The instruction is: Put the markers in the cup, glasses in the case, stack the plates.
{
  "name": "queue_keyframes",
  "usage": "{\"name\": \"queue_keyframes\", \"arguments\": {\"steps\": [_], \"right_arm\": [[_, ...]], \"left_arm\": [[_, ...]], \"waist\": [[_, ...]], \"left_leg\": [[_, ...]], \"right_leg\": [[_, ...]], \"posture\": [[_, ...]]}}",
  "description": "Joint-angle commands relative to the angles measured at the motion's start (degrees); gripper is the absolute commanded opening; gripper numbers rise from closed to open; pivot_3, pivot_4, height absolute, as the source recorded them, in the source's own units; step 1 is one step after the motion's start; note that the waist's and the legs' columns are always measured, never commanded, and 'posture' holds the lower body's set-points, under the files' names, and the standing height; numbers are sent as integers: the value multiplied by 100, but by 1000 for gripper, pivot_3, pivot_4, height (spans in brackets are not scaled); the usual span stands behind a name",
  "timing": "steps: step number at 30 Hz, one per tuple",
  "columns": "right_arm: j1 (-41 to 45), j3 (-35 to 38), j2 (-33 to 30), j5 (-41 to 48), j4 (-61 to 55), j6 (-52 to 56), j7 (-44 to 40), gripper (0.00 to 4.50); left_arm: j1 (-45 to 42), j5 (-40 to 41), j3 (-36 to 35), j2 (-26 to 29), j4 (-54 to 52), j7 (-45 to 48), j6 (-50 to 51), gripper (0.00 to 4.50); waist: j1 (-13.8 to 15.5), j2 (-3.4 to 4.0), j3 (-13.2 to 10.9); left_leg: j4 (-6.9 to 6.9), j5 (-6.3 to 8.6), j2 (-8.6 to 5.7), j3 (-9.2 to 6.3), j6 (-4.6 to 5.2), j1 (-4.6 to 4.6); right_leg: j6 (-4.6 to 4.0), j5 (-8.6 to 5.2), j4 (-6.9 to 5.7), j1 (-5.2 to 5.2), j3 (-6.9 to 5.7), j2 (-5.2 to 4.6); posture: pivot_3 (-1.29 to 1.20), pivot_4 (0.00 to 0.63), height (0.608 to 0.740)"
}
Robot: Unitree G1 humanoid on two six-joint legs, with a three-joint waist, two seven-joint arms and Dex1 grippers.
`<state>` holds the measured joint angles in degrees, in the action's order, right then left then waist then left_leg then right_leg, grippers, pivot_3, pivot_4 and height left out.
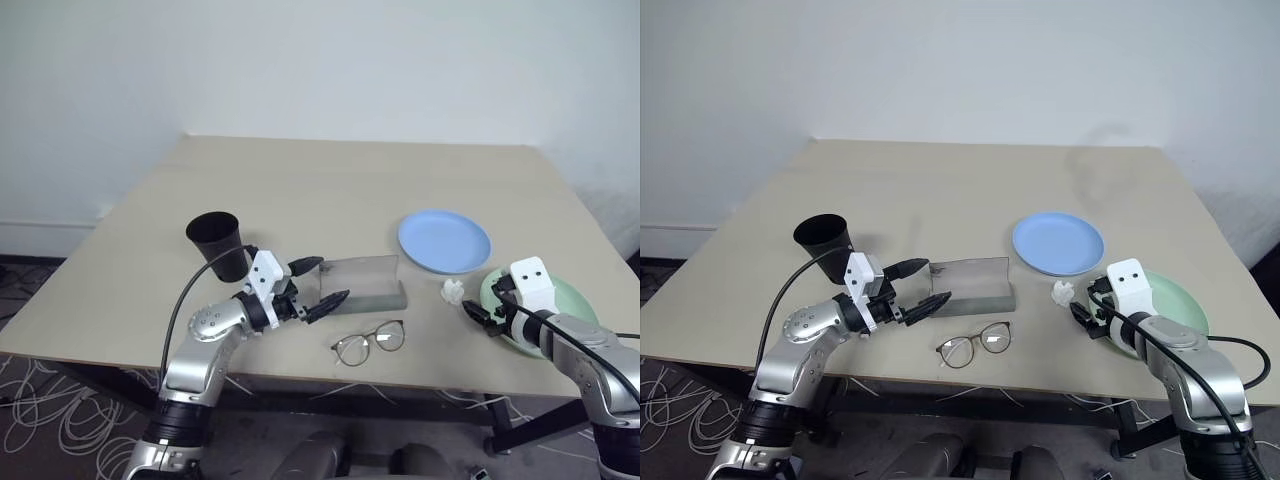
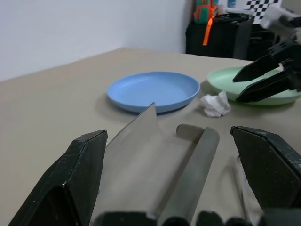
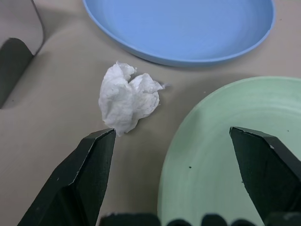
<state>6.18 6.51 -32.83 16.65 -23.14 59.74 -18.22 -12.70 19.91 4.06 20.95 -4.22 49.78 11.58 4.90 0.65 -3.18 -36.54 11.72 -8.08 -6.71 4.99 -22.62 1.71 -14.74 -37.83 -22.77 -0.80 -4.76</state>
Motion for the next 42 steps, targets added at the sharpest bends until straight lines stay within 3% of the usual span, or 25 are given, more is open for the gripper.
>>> {"name": "queue_keyframes", "arguments": {"steps": [1,4,10,22,26,36,42], "right_arm": [[122,-70,-38,-213,-105,10,186,4194],[88,-219,-45,-333,-62,-45,211,3373],[37,-545,-69,-626,-6,-110,235,1210],[133,-627,202,-966,222,-90,420,1210],[167,-638,209,-1035,217,-84,421,12],[429,-670,268,-1449,444,-234,739,12],[821,-867,127,-1825,904,-1079,779,12]], "left_arm": [[-177,102,32,-14,-229,42,4,4500],[-183,80,74,-51,-204,28,-19,4500],[-181,67,111,-94,-179,-5,-54,4500],[-165,57,117,-140,-184,-90,-77,4500],[-183,63,103,-145,-173,-107,-79,4500],[-232,108,99,-159,-178,-77,-56,4500],[-280,90,108,-164,-118,-69,-62,4500]], "waist": [[-4,0,0],[-20,0,0],[-66,0,0],[-102,0,0],[-120,-10,7],[-144,-17,12],[-133,-14,13]], "left_leg": [[0,0,0,0,0,0],[1,0,0,0,0,0],[-2,0,0,0,0,0],[-3,0,0,-1,0,0],[-8,0,0,-1,0,4],[-16,0,0,-1,0,7],[-14,0,0,-1,0,1]], "right_leg": [[0,0,0,0,0,0],[1,0,2,-1,1,0],[0,1,1,1,0,2],[1,2,0,1,2,4],[4,6,0,6,3,6],[7,30,2,11,9,10],[9,30,5,1,11,14]], "posture": [[0,0,734],[0,0,734],[0,0,734],[0,0,734],[0,0,734],[0,0,734],[0,0,734]]}}
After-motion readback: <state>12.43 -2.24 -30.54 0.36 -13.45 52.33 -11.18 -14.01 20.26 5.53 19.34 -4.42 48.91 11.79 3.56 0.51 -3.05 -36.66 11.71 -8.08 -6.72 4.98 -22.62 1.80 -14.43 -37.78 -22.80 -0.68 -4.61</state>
